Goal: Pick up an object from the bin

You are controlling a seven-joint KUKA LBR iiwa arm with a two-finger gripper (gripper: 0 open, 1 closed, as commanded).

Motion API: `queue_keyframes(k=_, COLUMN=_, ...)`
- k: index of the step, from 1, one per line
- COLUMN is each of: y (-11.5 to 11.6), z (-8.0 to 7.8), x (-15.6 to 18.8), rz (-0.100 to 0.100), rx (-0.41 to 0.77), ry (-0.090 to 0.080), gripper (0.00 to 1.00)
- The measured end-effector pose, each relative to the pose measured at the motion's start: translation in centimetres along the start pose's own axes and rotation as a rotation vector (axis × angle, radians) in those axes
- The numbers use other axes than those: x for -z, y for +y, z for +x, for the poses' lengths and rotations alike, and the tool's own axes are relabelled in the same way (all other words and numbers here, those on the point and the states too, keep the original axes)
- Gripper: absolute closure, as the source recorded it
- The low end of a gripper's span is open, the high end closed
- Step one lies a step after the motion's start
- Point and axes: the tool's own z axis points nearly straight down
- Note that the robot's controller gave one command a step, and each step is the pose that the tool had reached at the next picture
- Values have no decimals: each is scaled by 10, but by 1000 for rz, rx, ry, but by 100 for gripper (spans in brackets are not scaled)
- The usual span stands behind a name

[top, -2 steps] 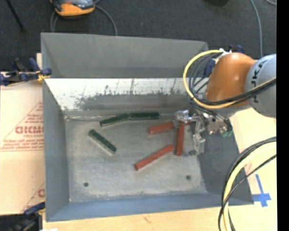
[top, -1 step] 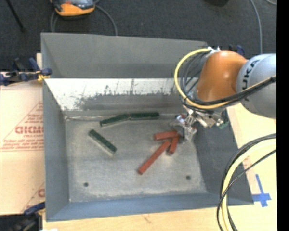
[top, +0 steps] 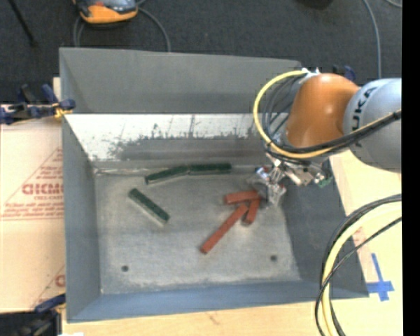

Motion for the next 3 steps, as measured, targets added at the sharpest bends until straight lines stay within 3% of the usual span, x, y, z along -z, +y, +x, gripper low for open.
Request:
queue_keyframes(k=1, y=6, z=-20, x=23, rz=-12, rx=-20, ry=9, gripper=100)
queue_keyframes(k=2, y=33, z=-31, x=36, rz=-15, rx=-45, ry=7, gripper=0)
queue_keyframes(k=3, y=33, z=-31, x=36, rz=-15, rx=-44, ry=7, gripper=0)
